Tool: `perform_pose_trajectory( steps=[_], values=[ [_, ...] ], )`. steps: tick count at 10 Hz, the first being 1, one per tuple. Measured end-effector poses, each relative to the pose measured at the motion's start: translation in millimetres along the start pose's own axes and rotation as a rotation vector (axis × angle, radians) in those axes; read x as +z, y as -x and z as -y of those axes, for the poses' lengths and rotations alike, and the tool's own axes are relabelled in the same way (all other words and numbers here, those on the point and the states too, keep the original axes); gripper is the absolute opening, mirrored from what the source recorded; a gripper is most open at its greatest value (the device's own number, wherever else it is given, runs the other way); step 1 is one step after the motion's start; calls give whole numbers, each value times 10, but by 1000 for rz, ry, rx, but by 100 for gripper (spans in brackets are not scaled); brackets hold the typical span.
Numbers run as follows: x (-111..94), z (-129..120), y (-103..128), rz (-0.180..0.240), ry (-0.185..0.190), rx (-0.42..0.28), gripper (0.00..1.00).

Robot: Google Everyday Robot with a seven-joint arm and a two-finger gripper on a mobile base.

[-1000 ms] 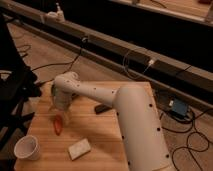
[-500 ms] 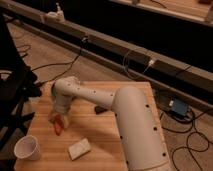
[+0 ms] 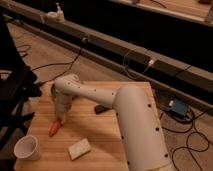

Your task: Place the pepper on the white sponge

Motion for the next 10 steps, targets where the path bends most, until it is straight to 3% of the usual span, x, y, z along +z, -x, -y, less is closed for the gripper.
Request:
perform_pose_trajectory(
  steps=[1,3,6,10],
  values=[
    [-99,-16,-9,-8,-14,24,1],
    [-294,-113,-28,-18,-35,83,0],
    [-609,-500,-13,-39,-51,195,0],
    [-708,-1009,224,-39,-66,329,0]
  ],
)
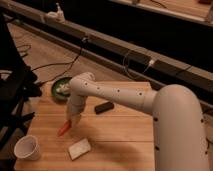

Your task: Place the pepper on the white sponge

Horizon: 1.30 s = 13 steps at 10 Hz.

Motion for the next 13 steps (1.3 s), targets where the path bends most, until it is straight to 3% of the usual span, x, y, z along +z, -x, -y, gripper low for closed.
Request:
perform_pose_trajectory(
  steps=[6,7,13],
  values=[
    [39,-976,85,8,13,226,0],
    [35,-1023,107,17,0,239,0],
    [57,-1016,109,20,3,241,0]
  ],
)
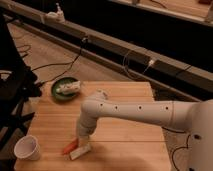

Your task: Place the pepper on the white sponge

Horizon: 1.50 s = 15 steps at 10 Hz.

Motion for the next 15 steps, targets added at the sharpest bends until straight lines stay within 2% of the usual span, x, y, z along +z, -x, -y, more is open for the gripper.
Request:
perform_pose_trajectory(
  steps=[5,7,9,13,15],
  values=[
    [191,-9,-216,10,26,47,1],
    [249,7,-265,16,30,57,14],
    [308,35,-304,29,31,67,39],
    [344,60,-342,39,27,72,75],
    [323,71,-358,38,20,74,77]
  ],
)
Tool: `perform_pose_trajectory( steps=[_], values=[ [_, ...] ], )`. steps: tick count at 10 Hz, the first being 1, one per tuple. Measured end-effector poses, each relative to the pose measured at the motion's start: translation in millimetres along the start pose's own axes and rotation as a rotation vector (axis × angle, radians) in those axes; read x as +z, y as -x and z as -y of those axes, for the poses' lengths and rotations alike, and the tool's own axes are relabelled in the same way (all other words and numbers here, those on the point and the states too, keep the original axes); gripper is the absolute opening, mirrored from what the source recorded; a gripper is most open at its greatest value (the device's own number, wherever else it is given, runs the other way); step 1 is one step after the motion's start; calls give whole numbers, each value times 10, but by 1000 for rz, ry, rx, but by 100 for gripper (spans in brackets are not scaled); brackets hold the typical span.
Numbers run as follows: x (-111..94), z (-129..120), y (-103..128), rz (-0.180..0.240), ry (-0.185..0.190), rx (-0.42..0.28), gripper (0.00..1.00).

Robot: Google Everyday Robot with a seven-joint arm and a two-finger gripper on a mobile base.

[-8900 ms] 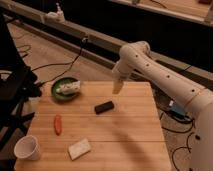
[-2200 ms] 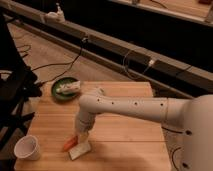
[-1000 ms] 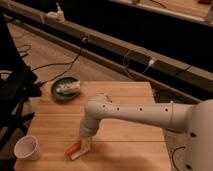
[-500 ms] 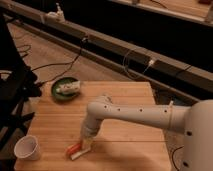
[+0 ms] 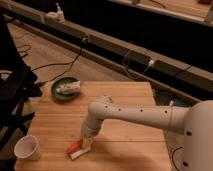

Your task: Place the pepper on the white sponge

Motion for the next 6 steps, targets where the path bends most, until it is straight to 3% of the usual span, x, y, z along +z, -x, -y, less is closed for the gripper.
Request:
perform_pose_trajectory(
  steps=[3,6],
  values=[
    [-109,12,-44,-16,-24,0,77],
    [-344,50,-102,-33,-83,22,77]
  ],
)
